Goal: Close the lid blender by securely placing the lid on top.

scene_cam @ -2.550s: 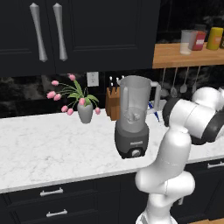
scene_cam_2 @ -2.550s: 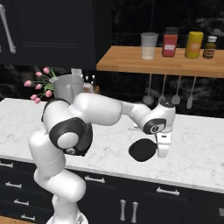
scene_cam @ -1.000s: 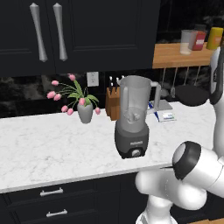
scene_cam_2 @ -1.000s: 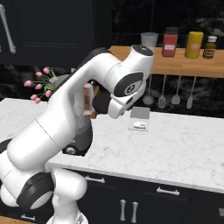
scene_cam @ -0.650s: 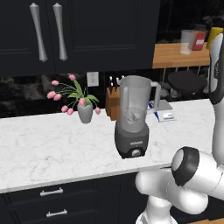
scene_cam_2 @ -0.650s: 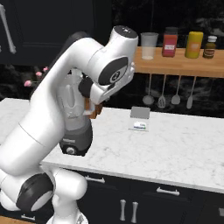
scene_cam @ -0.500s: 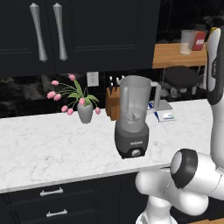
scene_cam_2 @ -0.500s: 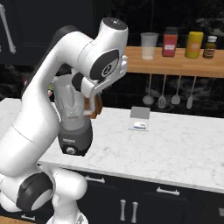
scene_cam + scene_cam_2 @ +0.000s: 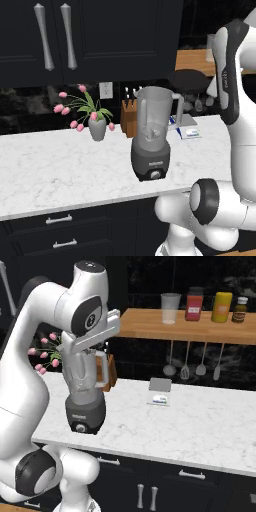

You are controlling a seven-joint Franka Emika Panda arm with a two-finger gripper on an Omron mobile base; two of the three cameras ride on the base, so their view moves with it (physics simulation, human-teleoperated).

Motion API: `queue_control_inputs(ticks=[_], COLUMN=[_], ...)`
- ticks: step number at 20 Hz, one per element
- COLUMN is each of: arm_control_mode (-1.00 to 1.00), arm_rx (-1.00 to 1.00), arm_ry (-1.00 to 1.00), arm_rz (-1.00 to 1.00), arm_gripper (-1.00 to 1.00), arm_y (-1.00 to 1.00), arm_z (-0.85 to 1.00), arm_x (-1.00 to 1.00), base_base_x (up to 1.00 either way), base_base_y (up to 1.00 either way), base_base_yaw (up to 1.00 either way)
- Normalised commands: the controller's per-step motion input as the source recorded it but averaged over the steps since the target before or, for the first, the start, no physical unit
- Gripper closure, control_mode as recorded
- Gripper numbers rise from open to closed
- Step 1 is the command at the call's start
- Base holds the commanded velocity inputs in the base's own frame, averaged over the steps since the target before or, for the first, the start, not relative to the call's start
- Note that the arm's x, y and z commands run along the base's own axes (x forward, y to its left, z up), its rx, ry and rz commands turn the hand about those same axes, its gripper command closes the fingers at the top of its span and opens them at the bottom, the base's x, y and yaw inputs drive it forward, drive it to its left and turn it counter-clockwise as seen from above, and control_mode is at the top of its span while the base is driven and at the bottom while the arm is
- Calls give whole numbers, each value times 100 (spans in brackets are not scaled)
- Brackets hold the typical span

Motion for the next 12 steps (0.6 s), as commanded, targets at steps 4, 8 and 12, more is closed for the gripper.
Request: queue_control_inputs(ticks=[4, 8, 12], arm_control_mode=[-100, -100, -100], arm_rx=[0, 0, 0], arm_ry=[15, 15, 13], arm_rz=[-13, -13, -13], arm_gripper=[100, 100, 100], arm_y=[45, 49, 46], arm_z=[0, 0, 0], arm_x=[16, 14, 16], base_base_x=[0, 0, 0], base_base_y=[0, 0, 0], base_base_yaw=[0, 0, 0])
